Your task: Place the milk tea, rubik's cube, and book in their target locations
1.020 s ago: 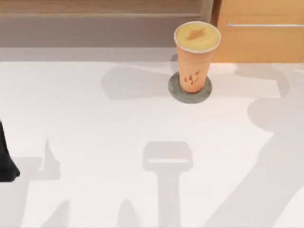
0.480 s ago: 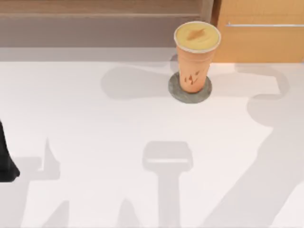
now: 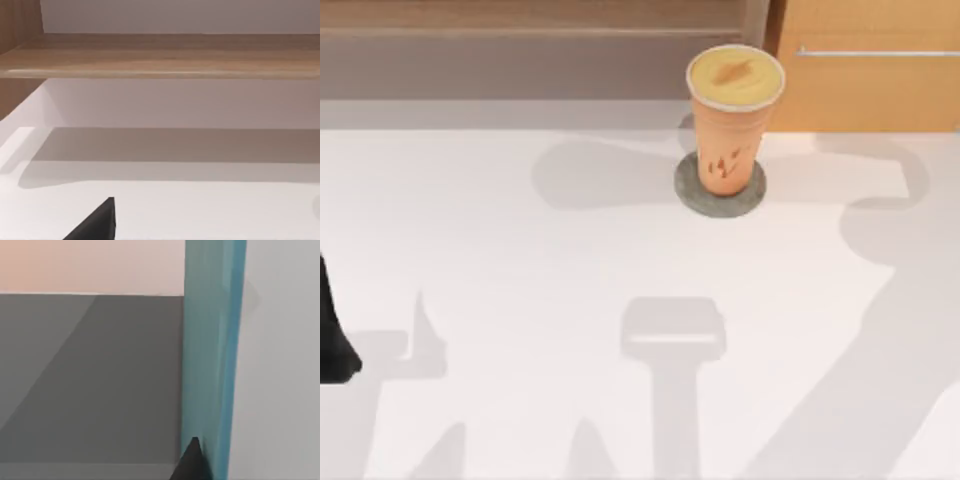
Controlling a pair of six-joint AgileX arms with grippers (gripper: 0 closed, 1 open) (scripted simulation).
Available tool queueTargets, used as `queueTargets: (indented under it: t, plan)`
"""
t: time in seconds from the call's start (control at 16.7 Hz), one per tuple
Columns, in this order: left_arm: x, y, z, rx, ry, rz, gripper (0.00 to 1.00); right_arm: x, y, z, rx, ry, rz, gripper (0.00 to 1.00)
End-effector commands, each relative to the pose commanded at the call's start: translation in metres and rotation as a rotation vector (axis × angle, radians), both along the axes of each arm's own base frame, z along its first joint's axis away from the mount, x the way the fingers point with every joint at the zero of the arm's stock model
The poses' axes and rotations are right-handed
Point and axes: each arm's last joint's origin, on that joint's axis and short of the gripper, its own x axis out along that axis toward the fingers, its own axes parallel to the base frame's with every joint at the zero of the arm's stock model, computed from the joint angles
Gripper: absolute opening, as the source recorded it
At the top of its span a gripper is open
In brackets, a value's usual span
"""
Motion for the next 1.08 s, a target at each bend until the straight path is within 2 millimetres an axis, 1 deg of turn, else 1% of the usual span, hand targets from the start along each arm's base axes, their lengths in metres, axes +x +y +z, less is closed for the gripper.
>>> queueTargets:
  t: [0.12,0.18,0.6,1.08]
  plan:
    - [0.0,0.0,0.0,0.0,0.0,0.0,1.0,0.0,0.0,0.0,0.0,0.0,0.0,0.02]
    - [0.0,0.0,0.0,0.0,0.0,0.0,1.0,0.0,0.0,0.0,0.0,0.0,0.0,0.0]
    - [0.0,0.0,0.0,0.0,0.0,0.0,1.0,0.0,0.0,0.0,0.0,0.0,0.0,0.0]
    - [0.0,0.0,0.0,0.0,0.0,0.0,1.0,-0.011,-0.001,0.011,0.001,-0.002,-0.003,0.0]
